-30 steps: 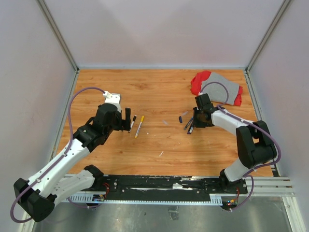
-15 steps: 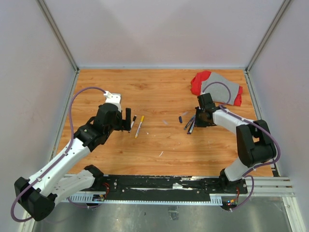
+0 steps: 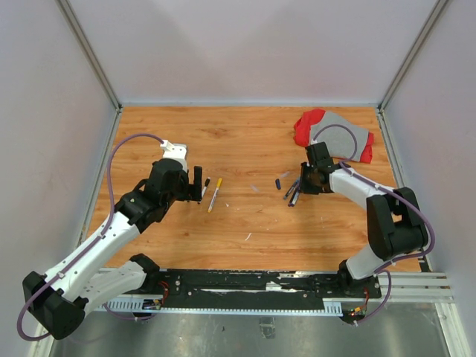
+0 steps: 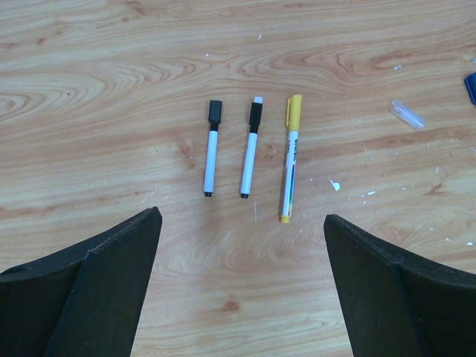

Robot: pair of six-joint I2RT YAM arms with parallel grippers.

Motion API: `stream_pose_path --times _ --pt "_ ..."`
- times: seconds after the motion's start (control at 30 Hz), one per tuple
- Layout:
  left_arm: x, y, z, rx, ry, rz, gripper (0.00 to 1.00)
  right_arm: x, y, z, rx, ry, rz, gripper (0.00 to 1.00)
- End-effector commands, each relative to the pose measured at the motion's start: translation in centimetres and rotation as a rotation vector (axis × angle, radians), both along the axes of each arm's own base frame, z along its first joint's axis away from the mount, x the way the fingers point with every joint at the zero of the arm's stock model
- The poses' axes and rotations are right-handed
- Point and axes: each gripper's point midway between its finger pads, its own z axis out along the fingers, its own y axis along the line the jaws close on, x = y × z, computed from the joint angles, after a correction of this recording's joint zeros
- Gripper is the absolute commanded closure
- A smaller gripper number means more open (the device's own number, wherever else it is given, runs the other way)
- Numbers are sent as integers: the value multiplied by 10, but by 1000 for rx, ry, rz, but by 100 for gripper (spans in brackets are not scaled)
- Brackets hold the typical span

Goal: Insert the pens into the pen caps
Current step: Pick up the pen from the center of the board.

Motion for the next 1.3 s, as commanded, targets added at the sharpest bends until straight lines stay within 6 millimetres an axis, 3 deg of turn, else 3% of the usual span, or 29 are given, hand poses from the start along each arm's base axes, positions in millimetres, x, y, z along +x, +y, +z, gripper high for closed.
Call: stream_pose_path --times 0.0,0.5,0.9,1.1,1.27 --pt "3 0 0 7 -13 -7 4 10 2 3 20 -4 -13 75" --pt "4 0 -1 10 -11 -9 4 2 -6 -17 -26 51 -16 79" --pt "4 -1 -2 10 -8 -13 4 -13 -44 -22 -236 107 -15 80" --pt "4 -1 -2 10 -7 -12 4 -17 -42 -36 -247 183 35 75" --pt "3 0 -1 5 -7 -9 4 -19 -38 -45 -214 218 54 78"
